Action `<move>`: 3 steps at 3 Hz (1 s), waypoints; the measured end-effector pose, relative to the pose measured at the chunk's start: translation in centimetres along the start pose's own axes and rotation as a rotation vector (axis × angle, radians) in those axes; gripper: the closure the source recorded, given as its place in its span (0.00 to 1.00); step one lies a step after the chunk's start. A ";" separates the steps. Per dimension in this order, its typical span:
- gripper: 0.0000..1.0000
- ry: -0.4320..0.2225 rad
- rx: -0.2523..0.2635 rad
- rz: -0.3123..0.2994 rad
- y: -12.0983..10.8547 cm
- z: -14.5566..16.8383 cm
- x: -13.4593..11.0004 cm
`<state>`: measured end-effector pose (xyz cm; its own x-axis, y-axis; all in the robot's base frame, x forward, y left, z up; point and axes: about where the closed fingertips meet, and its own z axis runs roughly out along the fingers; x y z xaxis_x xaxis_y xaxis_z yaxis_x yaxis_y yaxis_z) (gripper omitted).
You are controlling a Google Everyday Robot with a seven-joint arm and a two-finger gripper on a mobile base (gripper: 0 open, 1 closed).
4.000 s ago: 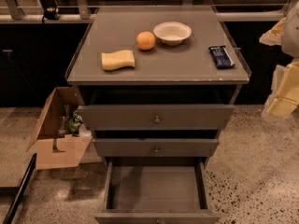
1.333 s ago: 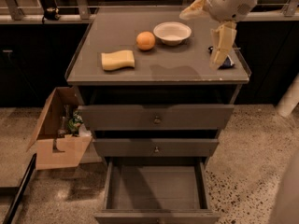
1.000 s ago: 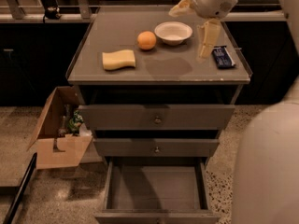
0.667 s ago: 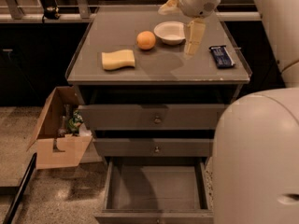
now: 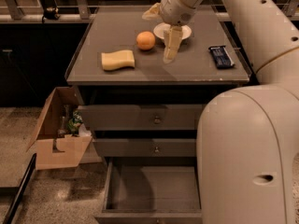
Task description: Place sponge into bottom drawer
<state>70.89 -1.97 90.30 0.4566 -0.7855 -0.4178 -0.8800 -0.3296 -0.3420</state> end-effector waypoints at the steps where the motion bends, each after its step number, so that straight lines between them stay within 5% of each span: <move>1: 0.00 -0.017 0.032 0.022 -0.2 0.1 0.4; 3: 0.00 -0.096 0.015 -0.028 -2.8 4.2 0.0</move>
Offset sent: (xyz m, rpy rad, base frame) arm 0.0426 0.0200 -0.0147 0.1010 -0.0013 0.0487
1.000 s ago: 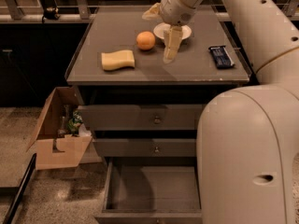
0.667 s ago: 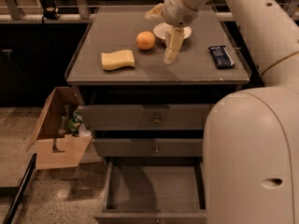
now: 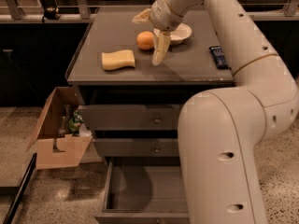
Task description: Place sponge into bottom drawer
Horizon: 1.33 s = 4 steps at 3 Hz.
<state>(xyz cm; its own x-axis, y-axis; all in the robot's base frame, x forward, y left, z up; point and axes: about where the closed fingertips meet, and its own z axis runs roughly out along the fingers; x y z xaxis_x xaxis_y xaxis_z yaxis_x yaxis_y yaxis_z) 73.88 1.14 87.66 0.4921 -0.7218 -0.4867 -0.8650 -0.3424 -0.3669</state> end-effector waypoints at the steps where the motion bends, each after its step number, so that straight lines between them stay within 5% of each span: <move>1: 0.00 -0.032 -0.018 -0.034 -1.3 2.4 -0.6; 4: 0.00 0.004 -0.070 -0.015 -3.8 9.4 -2.0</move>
Offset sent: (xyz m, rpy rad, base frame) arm 0.0530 0.0585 -0.0122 -0.0503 0.0590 0.1328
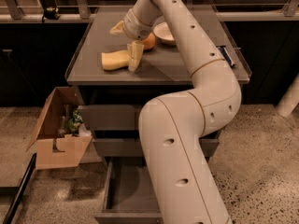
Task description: Place sponge into bottom drawer
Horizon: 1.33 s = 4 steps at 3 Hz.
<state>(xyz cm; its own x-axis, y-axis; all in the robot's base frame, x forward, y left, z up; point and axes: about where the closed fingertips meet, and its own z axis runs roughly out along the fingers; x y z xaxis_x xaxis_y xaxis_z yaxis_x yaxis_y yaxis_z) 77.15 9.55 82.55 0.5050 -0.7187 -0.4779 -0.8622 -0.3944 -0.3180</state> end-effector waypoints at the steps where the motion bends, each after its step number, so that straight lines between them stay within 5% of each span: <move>1: 0.03 0.000 0.000 0.000 0.0 0.0 0.0; 4: 0.80 0.000 0.000 0.000 0.0 0.0 0.0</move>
Offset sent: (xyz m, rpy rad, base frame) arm 0.0000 0.0000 0.0000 0.0000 0.0000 0.0000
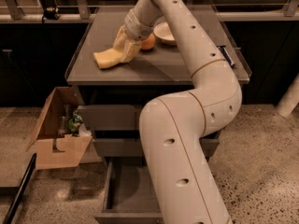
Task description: Place sponge into bottom drawer
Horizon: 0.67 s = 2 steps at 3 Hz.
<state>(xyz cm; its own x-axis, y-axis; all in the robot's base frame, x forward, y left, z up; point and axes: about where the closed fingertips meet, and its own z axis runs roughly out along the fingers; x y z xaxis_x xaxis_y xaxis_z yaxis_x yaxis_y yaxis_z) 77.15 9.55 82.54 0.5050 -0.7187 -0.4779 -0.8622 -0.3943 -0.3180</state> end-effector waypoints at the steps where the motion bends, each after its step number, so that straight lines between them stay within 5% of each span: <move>1: 1.00 0.000 0.000 0.000 0.0 0.0 0.0; 2: 1.00 0.000 0.000 0.000 0.0 0.0 0.0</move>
Offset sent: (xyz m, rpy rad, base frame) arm 0.0000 0.0000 0.0000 0.0000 0.0000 0.0000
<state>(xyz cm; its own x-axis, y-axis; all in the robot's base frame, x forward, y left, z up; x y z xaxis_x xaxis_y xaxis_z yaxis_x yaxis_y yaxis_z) 77.16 9.56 82.55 0.5050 -0.7187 -0.4780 -0.8622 -0.3942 -0.3182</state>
